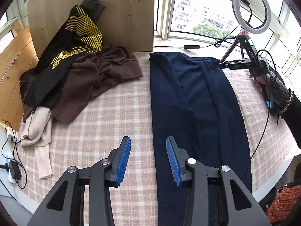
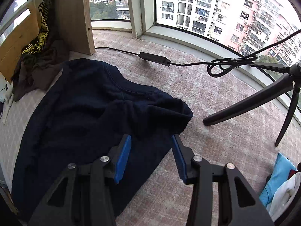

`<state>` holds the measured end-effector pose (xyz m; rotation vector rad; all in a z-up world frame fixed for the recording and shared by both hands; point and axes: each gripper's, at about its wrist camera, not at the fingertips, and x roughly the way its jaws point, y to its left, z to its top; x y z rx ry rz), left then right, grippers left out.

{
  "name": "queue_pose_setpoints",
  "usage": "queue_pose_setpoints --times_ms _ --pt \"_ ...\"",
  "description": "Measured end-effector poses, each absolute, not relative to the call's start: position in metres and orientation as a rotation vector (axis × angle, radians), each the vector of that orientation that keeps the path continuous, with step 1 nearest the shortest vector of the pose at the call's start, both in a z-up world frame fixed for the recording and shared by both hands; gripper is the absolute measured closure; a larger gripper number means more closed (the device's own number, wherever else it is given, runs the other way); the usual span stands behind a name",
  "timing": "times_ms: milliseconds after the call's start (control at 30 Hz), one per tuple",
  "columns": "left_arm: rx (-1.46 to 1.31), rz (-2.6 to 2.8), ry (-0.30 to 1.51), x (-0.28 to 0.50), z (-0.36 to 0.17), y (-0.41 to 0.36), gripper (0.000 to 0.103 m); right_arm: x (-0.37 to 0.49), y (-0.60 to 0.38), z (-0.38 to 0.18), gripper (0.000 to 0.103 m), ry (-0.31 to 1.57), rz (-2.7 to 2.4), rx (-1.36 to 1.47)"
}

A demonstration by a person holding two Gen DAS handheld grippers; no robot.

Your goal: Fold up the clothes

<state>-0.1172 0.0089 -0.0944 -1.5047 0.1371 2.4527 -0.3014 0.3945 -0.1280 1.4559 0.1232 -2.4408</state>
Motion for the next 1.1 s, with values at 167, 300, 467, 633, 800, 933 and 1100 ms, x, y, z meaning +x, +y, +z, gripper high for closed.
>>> queue_pose_setpoints --times_ms 167,300,467,633,800,933,1100 --pt "-1.543 2.366 0.028 -0.084 -0.122 0.006 0.066 -0.276 0.349 -0.144 0.059 0.032 -2.266 1.486" --pt "-1.474 2.311 0.166 -0.079 -0.144 0.062 0.065 -0.293 0.319 -0.131 0.057 -0.116 -2.256 1.423" --pt "-1.391 2.408 0.324 -0.131 -0.169 0.139 0.065 -0.353 0.275 -0.133 0.055 -0.172 -2.203 1.437" --pt "-1.421 2.419 0.436 -0.171 -0.198 0.171 0.065 -0.393 0.235 -0.14 0.055 -0.113 -2.156 1.437" --pt "-1.477 2.364 0.398 -0.182 -0.212 0.173 0.065 -0.412 0.21 -0.151 0.055 -0.039 -2.1 1.465" --pt "-1.457 2.353 0.413 -0.178 -0.212 0.173 0.064 -0.42 0.234 -0.161 0.097 -0.159 -2.087 1.534" --pt "-1.448 2.338 0.418 -0.177 -0.211 0.172 0.064 -0.418 0.257 -0.145 0.08 -0.138 -2.125 1.514"
